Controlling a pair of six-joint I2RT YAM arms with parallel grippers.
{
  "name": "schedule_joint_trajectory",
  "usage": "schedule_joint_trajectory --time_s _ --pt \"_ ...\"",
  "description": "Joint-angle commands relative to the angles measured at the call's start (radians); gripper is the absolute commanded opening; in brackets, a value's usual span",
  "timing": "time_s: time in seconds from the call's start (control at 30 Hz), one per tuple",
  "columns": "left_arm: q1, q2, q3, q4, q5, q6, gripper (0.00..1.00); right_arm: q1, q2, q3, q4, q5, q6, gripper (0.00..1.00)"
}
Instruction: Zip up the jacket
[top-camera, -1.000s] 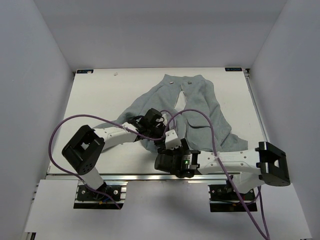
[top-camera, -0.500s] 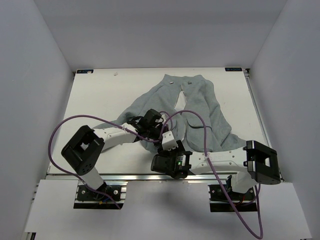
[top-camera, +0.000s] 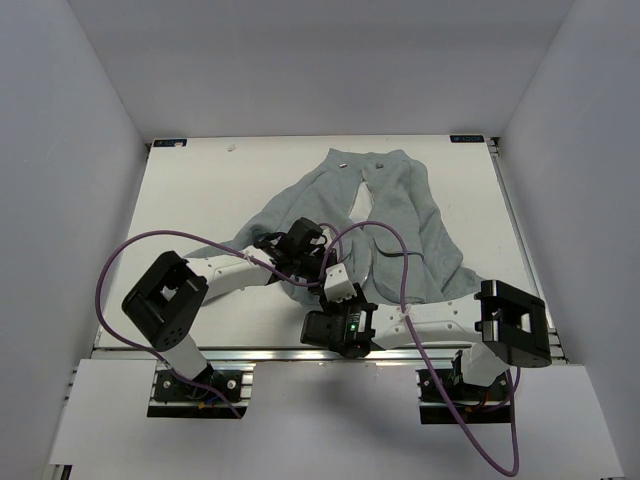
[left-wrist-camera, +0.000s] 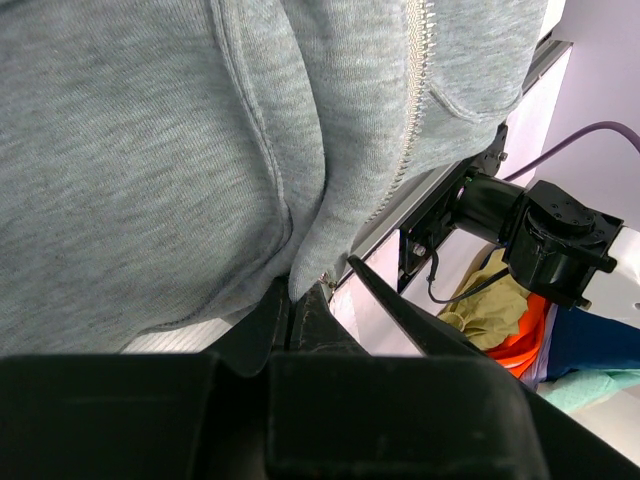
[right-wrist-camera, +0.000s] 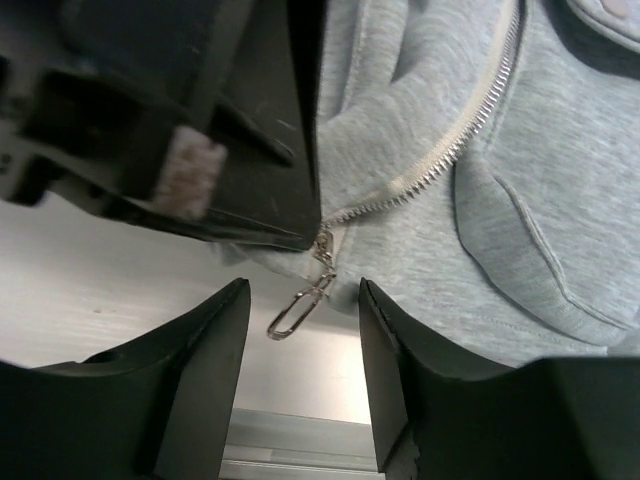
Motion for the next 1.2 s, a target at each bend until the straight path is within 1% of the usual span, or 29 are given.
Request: schedule_joint_trajectory --time_s 0.0,0.07,0.1,0.13,0.27,0.3,0.33,0.4,0.43,0.5,0.53,0.6,0.67,0.7,0.87,0.93,1.0,1.03,1.07,1.1,1.17 --pt "0.004 -0.049 0.002 -0.012 0.013 0.009 0.00 0.001 -0.017 0.003 -0.060 0.041 0.070 0.52" --pt "0.004 -0.047 0.000 -0.012 0.010 0.009 0.00 0.001 -0.021 0.003 -0.060 0.041 0.070 0.50" --pt "0.004 -0.047 0.000 -0.015 0.007 0.008 0.00 0.001 -0.021 0.005 -0.060 0.041 0.068 0.46" --pt "0.004 -0.046 0.000 -0.017 0.005 0.006 0.00 0.001 -0.024 0.002 -0.057 0.039 0.068 0.44" --pt "0.004 -0.039 -0.003 -0.018 0.005 0.008 0.00 0.002 -0.028 0.009 -0.066 0.033 0.070 0.43" --pt "0.004 -0.038 -0.003 -0.020 0.004 0.008 0.00 0.002 -0.031 0.009 -0.067 0.030 0.070 0.41" --pt "0.004 -0.036 -0.003 -0.021 0.002 0.009 0.00 0.001 -0.034 0.009 -0.066 0.030 0.070 0.35" --pt "0.004 -0.036 -0.003 -0.023 0.002 0.009 0.00 0.002 -0.040 0.009 -0.064 0.028 0.072 0.34" --pt "0.004 -0.033 -0.003 -0.025 0.001 0.009 0.00 0.005 -0.043 0.011 -0.066 0.027 0.072 0.30" --pt "0.004 -0.030 -0.003 -0.026 -0.008 0.009 0.00 0.010 -0.047 0.017 -0.070 0.027 0.067 0.28" --pt "0.004 -0.030 -0.003 -0.032 -0.012 0.009 0.00 0.011 -0.047 0.019 -0.070 0.022 0.067 0.22" --pt "0.004 -0.030 -0.004 -0.032 -0.012 0.011 0.00 0.011 -0.047 0.025 -0.075 0.019 0.059 0.17" --pt "0.004 -0.029 -0.004 -0.031 -0.008 0.012 0.00 0.013 -0.046 0.029 -0.083 0.018 0.062 0.10" --pt "0.004 -0.027 -0.006 -0.029 -0.008 0.012 0.00 0.013 -0.049 0.029 -0.084 0.016 0.061 0.00" --pt "0.004 -0.033 0.000 -0.040 -0.008 0.031 0.00 0.011 -0.070 0.014 -0.052 0.007 0.036 0.00" --pt "0.004 -0.032 0.008 -0.057 -0.004 0.055 0.00 0.008 -0.081 0.003 -0.015 -0.002 -0.022 0.00" --pt "0.003 -0.033 0.017 -0.081 0.001 0.078 0.00 -0.002 -0.106 -0.009 0.037 -0.041 -0.072 0.00" --pt "0.000 -0.033 0.025 -0.116 -0.004 0.101 0.00 -0.015 -0.119 -0.020 0.064 -0.060 -0.135 0.00" --pt "0.000 -0.033 0.029 -0.132 -0.008 0.114 0.00 -0.024 -0.148 -0.047 0.128 -0.085 -0.174 0.00" --pt "-0.004 -0.035 0.029 -0.146 -0.018 0.126 0.00 -0.035 -0.167 -0.064 0.164 -0.154 -0.215 0.00" --pt "-0.007 -0.042 0.032 -0.179 -0.030 0.150 0.00 -0.081 -0.222 -0.110 0.242 -0.229 -0.284 0.00"
